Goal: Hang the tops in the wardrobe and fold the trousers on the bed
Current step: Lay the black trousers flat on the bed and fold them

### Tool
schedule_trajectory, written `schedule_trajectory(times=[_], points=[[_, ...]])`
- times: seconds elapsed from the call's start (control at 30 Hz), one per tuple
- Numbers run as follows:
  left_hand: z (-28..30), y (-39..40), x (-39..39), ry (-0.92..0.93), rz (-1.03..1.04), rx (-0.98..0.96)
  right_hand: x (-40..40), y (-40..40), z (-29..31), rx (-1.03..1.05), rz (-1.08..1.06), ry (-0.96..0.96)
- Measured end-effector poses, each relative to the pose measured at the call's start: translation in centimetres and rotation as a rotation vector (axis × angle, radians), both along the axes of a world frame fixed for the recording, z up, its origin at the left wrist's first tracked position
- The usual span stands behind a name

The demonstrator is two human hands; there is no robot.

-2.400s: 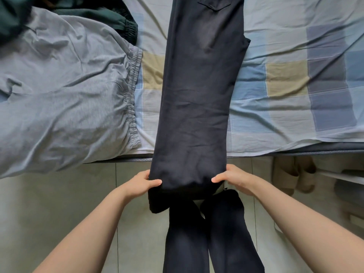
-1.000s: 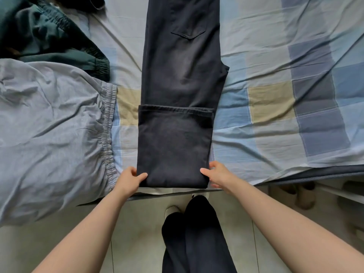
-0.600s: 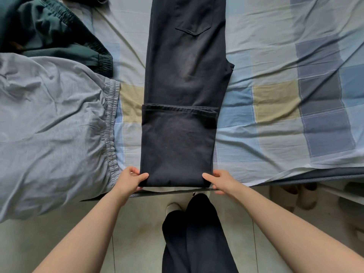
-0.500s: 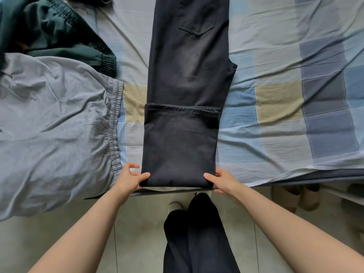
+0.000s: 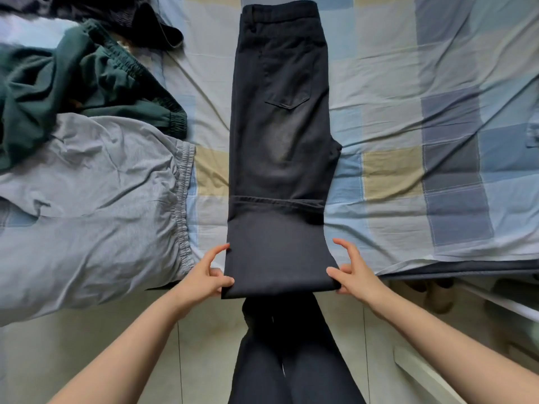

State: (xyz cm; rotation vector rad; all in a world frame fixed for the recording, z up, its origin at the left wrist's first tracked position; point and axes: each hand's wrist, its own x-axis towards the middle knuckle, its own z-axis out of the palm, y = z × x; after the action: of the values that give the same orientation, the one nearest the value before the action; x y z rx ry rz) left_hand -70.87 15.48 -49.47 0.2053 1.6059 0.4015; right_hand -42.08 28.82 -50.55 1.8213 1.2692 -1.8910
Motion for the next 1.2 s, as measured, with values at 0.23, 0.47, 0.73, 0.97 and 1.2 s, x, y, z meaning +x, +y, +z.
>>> schedule_trajectory(times=[0.23, 0.47, 0.73, 0.97, 1.2], points=[[3.7, 12.9, -6.9, 0.065, 0.074, 0.264, -5.2, 11.9, 4.3, 0.063, -0.131, 0.158], [-1.3, 19.3, -9.0, 0.161, -0.042, 0.417, -8.6, 16.9, 4.5, 0.038, -0.204, 0.273], [-3.7, 20.3, -9.9, 0.017, -0.578, 0.47, -6.1, 16.3, 2.3, -0.141, -0.129, 0.165], [-1.6, 19.9, -7.3, -0.195, -0.492, 0.538, -8.3, 21.8, -3.0, 0.226, 0.183, -0.005], [-1.6, 19.3, -7.8, -0.261, -0.364, 0.336, -12.3, 18.8, -7.8, -0.056, 0.489, 0.187]])
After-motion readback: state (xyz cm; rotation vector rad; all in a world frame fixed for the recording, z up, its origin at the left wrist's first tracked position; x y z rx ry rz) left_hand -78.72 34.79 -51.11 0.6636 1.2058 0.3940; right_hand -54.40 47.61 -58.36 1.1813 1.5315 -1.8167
